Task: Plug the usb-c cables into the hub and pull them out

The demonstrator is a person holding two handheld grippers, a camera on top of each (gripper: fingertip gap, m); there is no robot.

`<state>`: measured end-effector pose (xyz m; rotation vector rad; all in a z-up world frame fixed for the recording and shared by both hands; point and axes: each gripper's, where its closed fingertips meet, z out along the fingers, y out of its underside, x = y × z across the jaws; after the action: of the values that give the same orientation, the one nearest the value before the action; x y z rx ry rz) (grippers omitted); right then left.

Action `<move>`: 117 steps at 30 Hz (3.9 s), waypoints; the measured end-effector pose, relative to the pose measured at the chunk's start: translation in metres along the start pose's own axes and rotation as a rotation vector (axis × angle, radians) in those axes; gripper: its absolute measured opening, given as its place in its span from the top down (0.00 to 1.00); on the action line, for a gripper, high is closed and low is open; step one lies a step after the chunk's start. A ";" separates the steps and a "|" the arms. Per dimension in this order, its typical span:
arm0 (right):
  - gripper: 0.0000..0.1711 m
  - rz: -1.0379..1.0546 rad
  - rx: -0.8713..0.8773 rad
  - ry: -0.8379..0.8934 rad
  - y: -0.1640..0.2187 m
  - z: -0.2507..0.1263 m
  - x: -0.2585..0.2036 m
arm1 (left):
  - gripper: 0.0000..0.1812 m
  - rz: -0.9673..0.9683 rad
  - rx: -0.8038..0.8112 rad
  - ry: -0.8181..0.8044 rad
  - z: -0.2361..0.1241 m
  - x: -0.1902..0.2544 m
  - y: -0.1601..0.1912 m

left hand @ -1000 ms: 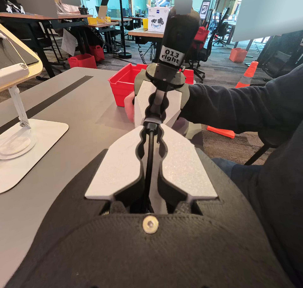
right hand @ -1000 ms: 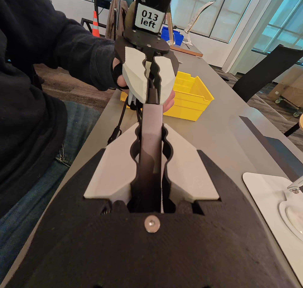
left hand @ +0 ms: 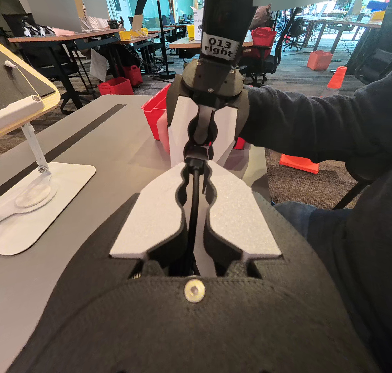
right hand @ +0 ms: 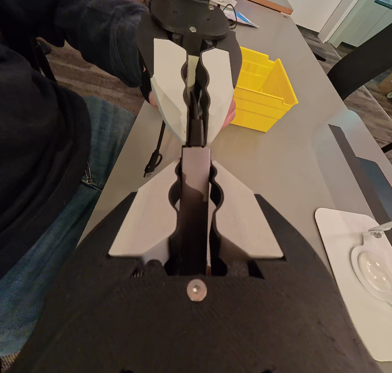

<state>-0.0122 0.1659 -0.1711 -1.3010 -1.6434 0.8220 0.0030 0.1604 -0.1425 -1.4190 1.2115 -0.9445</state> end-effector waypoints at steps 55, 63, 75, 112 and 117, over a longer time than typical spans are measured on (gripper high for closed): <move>0.89 -0.092 -0.175 -0.048 0.009 0.004 -0.015 | 0.93 0.178 -0.094 -0.030 0.006 0.014 0.004; 0.89 -0.098 -0.197 -0.025 0.011 0.003 -0.013 | 0.93 0.117 -0.125 -0.046 0.007 0.012 0.006; 0.90 -0.116 -0.142 -0.096 -0.001 0.002 -0.026 | 0.93 0.164 -0.084 0.087 0.000 0.026 -0.001; 0.90 0.014 -0.098 -0.031 0.004 -0.029 -0.010 | 0.93 0.041 0.016 0.102 -0.018 0.017 -0.013; 0.90 -0.015 -0.130 0.057 -0.006 -0.037 0.005 | 0.93 0.110 0.068 -0.012 -0.030 -0.007 -0.030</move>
<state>0.0185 0.1689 -0.1494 -1.3871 -1.6832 0.6722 -0.0214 0.1610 -0.1072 -1.2893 1.2251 -0.8918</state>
